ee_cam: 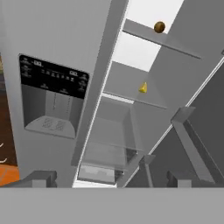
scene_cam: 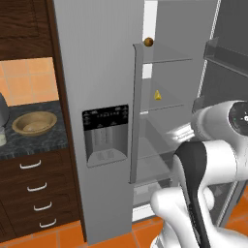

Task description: Grab a lemon wedge from the fridge and one ice cube from the ice bowl, and put them in the glass of lemonade.

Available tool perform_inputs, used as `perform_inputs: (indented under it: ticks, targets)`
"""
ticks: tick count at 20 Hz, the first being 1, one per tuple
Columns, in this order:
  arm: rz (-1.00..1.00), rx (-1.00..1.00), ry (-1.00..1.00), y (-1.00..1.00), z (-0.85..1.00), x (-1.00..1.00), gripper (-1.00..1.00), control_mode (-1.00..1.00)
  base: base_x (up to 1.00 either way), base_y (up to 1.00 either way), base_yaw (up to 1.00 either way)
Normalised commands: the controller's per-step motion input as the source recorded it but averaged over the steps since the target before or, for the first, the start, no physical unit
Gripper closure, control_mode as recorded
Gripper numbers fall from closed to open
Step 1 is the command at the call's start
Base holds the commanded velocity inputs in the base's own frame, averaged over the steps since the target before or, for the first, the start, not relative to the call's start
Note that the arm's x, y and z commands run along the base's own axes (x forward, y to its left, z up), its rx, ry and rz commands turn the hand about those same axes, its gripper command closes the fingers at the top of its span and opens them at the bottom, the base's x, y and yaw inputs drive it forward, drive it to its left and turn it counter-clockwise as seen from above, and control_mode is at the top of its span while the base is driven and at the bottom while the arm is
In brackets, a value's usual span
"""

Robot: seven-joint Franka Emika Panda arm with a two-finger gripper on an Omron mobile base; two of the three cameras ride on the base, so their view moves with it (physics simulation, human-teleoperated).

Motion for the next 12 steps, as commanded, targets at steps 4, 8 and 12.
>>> perform_inputs:
  ticks: [4,8,12]
  targets:
    - [0.0,0.0,0.08,0.03,-0.83,-0.03,-1.0,-1.0,0.0,0.0,0.0]
    - [0.0,0.03,0.03,0.0,-0.79,-0.01,-1.0,-1.0,0.0,0.0,0.0]
    - [-0.01,0.06,0.0,-0.14,-0.58,-0.09,-1.0,-1.0,0.0,0.0,0.0]
